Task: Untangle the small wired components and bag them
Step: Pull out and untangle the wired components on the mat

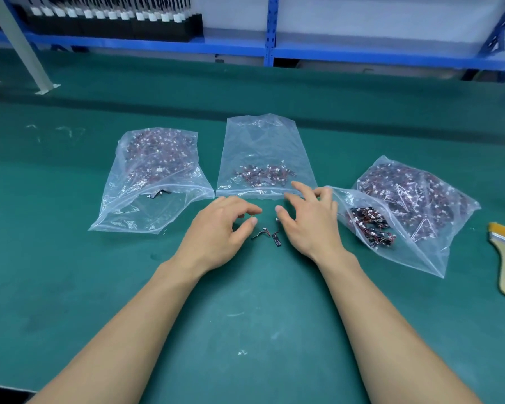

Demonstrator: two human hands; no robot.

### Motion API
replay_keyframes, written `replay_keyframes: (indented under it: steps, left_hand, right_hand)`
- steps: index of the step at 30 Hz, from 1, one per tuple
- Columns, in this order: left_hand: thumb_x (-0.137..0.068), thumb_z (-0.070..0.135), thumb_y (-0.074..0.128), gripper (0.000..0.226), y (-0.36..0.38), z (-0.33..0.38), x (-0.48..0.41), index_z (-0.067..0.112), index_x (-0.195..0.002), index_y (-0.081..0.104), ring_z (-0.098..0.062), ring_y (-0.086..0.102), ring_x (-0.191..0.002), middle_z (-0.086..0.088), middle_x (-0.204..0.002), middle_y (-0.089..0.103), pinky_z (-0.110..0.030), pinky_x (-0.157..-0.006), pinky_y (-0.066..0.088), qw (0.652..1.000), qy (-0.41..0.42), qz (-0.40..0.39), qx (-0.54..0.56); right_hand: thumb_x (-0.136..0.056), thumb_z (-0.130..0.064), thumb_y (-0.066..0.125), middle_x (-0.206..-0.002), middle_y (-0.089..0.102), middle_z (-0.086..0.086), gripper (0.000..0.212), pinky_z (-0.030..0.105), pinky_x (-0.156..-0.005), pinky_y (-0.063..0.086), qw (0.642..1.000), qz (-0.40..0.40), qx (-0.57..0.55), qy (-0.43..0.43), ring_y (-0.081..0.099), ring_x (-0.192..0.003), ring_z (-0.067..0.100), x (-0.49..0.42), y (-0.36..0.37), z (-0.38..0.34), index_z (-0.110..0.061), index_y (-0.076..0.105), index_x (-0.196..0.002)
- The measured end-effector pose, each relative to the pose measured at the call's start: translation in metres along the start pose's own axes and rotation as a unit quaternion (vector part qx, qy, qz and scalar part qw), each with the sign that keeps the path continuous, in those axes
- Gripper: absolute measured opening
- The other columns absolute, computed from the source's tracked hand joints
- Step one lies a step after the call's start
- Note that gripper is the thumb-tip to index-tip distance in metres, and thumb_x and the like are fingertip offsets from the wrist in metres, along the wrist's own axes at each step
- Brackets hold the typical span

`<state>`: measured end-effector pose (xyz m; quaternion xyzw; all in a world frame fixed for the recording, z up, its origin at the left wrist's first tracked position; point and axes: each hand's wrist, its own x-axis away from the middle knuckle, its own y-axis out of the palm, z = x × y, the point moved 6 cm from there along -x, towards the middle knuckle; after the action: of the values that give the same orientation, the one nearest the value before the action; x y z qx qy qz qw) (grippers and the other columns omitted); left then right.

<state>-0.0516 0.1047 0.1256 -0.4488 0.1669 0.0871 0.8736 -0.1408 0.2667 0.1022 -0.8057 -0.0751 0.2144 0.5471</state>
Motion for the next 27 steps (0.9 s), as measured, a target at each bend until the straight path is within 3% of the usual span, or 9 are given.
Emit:
replay_keyframes:
  steps: [4,8,11,13,15,22,27]
  left_hand:
    - [-0.097,0.029,0.06,0.022,0.008,0.002,-0.01,0.026,-0.116,0.07,-0.011,0.056,-0.11,0.016,-0.115,0.066,-0.036,-0.097,0.046,0.999,-0.017,-0.038,-0.027]
    - [-0.1,0.03,0.053,0.033,0.017,0.005,-0.029,0.023,-0.13,0.062,-0.015,0.05,-0.128,0.009,-0.135,0.061,-0.038,-0.105,0.043,0.995,-0.043,-0.049,-0.072]
    - [-0.101,0.02,0.044,0.029,0.026,0.007,-0.049,0.016,-0.124,0.06,-0.026,0.056,-0.118,-0.001,-0.127,0.063,-0.04,-0.088,0.049,0.986,-0.072,-0.042,-0.146]
    - [-0.1,0.014,0.041,0.021,0.031,0.007,-0.061,0.014,-0.112,0.058,-0.03,0.058,-0.104,-0.005,-0.112,0.065,-0.039,-0.069,0.044,0.972,-0.096,-0.028,-0.212]
    - [-0.1,0.013,0.044,0.017,0.035,0.006,-0.07,0.014,-0.109,0.059,-0.03,0.059,-0.099,-0.006,-0.106,0.065,-0.037,-0.063,0.037,0.957,-0.108,-0.02,-0.268]
    - [-0.099,0.017,0.05,0.021,0.04,-0.006,-0.09,0.011,-0.097,0.07,-0.033,0.061,-0.096,-0.008,-0.098,0.063,-0.036,-0.063,0.039,0.944,-0.092,-0.042,-0.313]
    - [-0.1,0.022,0.048,0.023,0.037,-0.006,-0.089,0.015,-0.106,0.069,-0.031,0.061,-0.101,-0.004,-0.106,0.067,-0.04,-0.073,0.051,0.964,-0.071,-0.033,-0.254]
  right_hand:
    - [-0.1,-0.047,0.045,-0.156,0.037,-0.014,0.054,0.037,-0.095,0.023,1.0,-0.002,0.002,-0.004,0.029,-0.119,0.023,-0.002,0.003,-0.001,-0.021,0.046,-0.147]
    - [-0.091,-0.017,0.049,-0.159,0.031,-0.015,0.062,0.034,-0.09,0.023,0.999,0.012,-0.026,-0.019,0.029,-0.115,0.022,-0.001,0.0,-0.005,-0.02,0.037,-0.152]
    - [-0.083,-0.006,0.047,-0.162,0.024,-0.015,0.074,0.039,-0.094,0.028,0.999,0.01,-0.036,-0.024,0.028,-0.115,0.023,0.001,-0.002,-0.007,-0.019,0.032,-0.155]
    - [-0.081,-0.002,0.045,-0.163,0.022,-0.015,0.077,0.039,-0.094,0.027,0.998,0.007,-0.046,-0.028,0.026,-0.115,0.023,0.002,-0.001,-0.008,-0.018,0.031,-0.155]
    - [-0.08,-0.001,0.044,-0.163,0.02,-0.016,0.079,0.039,-0.094,0.027,0.998,0.001,-0.052,-0.031,0.025,-0.116,0.022,0.002,0.0,-0.008,-0.018,0.03,-0.156]
    - [-0.079,-0.001,0.045,-0.162,0.021,-0.016,0.081,0.038,-0.095,0.028,0.998,-0.002,-0.06,-0.027,0.026,-0.116,0.022,0.001,0.0,-0.005,-0.018,0.029,-0.156]
    - [-0.078,0.0,0.046,-0.161,0.022,-0.016,0.081,0.037,-0.096,0.028,0.998,0.002,-0.064,-0.024,0.028,-0.115,0.022,0.0,0.002,-0.004,-0.018,0.03,-0.155]
